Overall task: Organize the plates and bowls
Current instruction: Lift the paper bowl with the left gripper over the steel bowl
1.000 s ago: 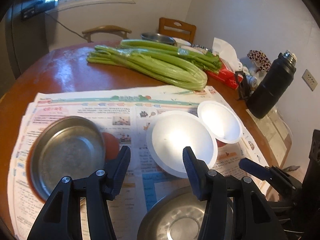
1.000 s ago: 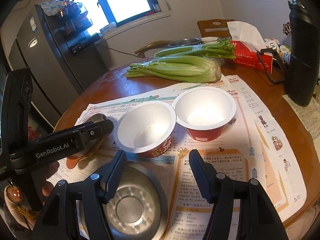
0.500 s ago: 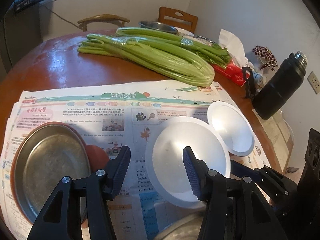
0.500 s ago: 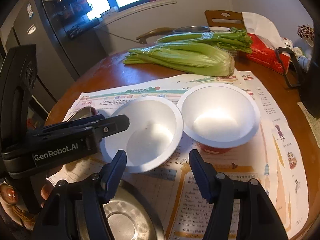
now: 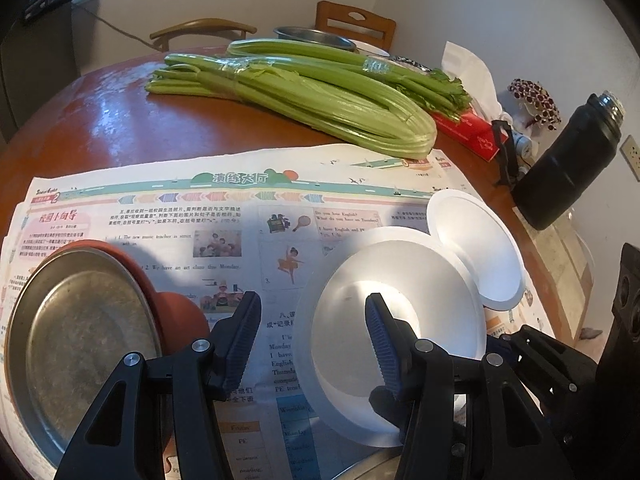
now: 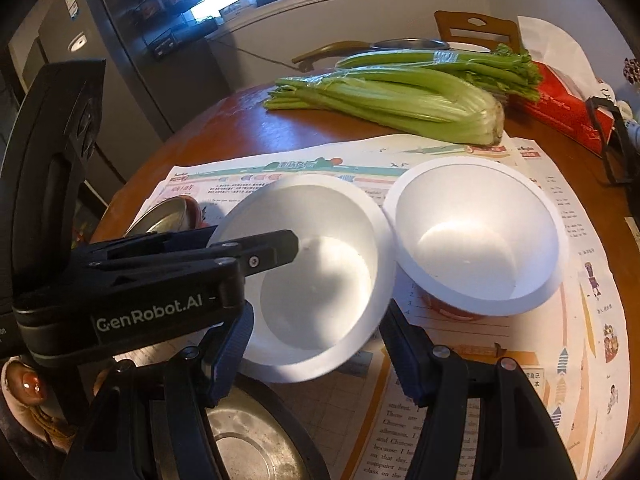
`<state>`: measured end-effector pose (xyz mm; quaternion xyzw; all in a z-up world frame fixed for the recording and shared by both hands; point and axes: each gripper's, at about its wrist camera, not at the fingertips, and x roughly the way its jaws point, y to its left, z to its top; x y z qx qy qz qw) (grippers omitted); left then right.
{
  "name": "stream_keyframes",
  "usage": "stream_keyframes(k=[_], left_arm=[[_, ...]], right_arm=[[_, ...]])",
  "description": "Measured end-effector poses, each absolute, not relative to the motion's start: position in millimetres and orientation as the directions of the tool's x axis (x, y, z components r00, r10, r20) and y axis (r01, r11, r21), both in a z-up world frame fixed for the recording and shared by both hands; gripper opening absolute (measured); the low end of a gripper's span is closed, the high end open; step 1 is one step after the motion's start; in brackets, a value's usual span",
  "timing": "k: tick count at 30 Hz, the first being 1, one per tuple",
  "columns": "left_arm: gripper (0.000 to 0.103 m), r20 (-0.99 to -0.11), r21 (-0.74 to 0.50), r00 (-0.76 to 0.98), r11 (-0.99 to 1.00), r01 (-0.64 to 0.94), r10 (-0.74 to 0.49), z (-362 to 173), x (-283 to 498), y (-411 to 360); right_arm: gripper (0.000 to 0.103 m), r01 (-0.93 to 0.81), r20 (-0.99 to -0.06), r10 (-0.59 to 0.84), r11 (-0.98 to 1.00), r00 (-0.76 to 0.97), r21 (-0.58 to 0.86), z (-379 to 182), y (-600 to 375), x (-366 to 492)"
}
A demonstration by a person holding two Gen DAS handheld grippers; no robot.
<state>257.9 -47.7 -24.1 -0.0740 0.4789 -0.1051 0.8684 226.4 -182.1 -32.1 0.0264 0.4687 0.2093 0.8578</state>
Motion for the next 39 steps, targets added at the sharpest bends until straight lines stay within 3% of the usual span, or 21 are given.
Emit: stream_keyframes(k=[39], left_arm=[[0.056,-0.770,-0.231,0.576,0.961,0.151,-0.276,18,213,-57]], right_arm=[[0.066,-0.386,-0.725,0.424,0.893,0.543,0.233,12,-178,190]])
